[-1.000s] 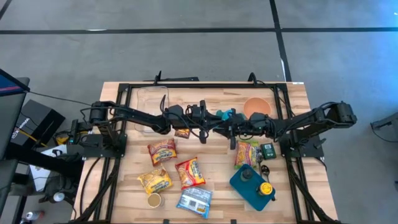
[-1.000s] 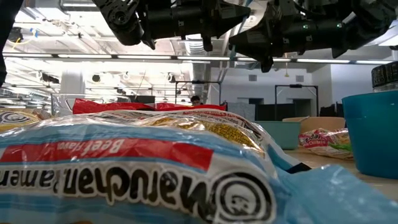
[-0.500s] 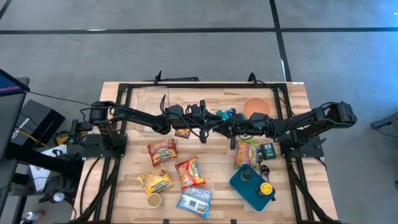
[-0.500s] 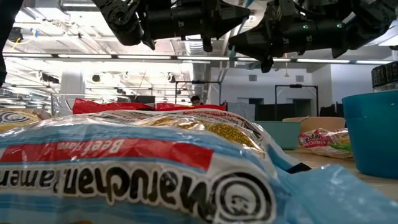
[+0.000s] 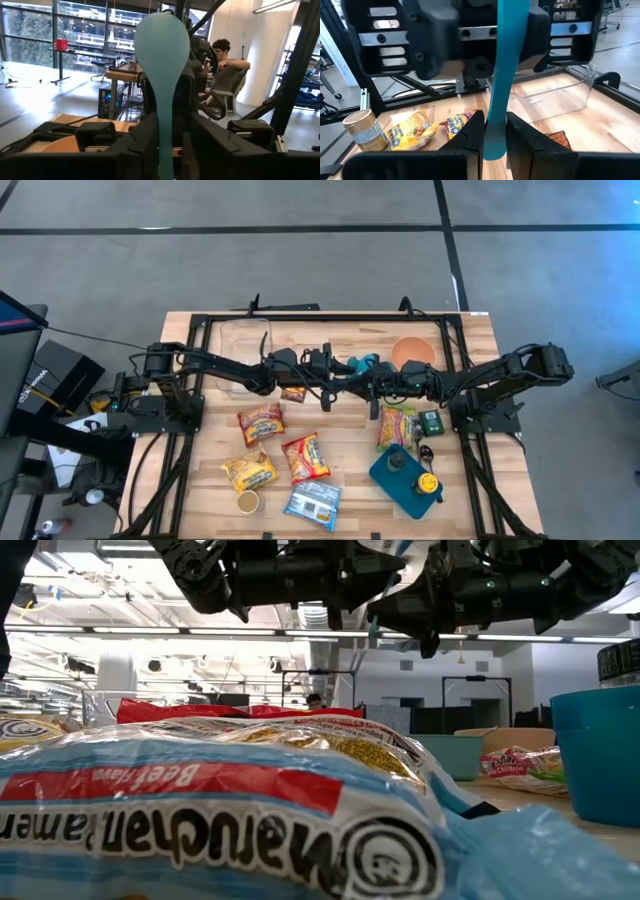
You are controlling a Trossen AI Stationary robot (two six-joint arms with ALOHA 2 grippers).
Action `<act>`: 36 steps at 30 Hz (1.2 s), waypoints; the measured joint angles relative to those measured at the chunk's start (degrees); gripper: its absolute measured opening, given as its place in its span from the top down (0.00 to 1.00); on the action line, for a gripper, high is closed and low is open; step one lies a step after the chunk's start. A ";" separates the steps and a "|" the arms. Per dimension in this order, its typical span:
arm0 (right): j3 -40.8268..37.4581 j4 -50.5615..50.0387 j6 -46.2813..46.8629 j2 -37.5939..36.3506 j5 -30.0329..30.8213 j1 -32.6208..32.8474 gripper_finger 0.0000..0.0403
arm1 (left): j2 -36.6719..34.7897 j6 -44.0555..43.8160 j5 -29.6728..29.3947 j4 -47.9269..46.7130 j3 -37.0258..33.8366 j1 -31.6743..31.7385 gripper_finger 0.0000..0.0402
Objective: Pick & Place Food Item
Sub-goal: Put the blue spoon into the green bin
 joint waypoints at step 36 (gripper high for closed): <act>8.69 -59.27 3.44 -19.34 7.52 -10.63 0.89 | -15.67 1.12 -0.97 -40.73 0.00 0.52 0.56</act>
